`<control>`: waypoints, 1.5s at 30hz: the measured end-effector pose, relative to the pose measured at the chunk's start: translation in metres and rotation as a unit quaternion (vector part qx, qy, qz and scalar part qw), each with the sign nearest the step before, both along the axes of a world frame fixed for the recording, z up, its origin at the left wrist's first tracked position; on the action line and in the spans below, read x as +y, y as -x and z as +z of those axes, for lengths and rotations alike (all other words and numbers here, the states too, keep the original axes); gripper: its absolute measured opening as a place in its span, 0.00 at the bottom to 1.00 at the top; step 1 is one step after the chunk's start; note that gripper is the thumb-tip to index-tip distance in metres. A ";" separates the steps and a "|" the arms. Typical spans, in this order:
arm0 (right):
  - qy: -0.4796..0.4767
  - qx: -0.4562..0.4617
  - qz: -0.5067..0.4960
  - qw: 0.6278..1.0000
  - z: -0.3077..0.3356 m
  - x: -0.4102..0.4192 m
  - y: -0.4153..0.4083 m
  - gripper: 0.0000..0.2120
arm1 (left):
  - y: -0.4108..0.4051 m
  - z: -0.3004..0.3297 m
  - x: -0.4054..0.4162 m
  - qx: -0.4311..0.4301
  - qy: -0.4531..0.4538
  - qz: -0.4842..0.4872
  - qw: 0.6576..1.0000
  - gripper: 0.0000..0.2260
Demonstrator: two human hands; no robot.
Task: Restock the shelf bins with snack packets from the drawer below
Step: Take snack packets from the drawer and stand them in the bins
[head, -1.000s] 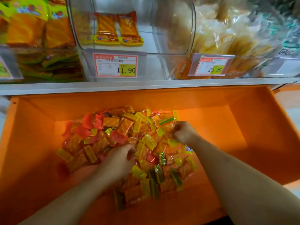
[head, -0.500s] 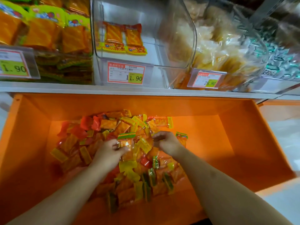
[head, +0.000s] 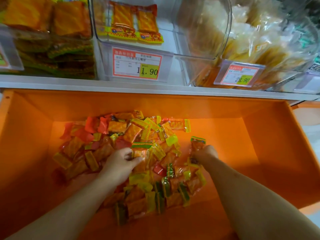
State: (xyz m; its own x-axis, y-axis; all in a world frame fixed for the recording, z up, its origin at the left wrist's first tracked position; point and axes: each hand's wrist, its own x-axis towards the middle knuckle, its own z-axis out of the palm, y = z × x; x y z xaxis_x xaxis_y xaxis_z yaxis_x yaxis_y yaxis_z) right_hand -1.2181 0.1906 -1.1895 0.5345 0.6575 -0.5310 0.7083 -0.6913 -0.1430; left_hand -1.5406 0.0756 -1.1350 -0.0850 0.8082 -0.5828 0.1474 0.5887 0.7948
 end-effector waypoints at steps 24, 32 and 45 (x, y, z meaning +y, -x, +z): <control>-0.112 0.420 0.423 0.795 0.388 -0.073 0.141 0.16 | 0.092 0.288 -0.022 0.007 -0.109 0.040 0.993 0.09; -0.209 0.417 0.376 0.801 0.394 -0.089 0.181 0.11 | 0.087 0.321 -0.053 -0.083 -0.096 0.006 0.992 0.05; -0.374 0.390 0.326 0.775 0.390 -0.076 0.213 0.08 | 0.093 0.323 -0.036 -0.265 -0.107 -0.007 0.958 0.16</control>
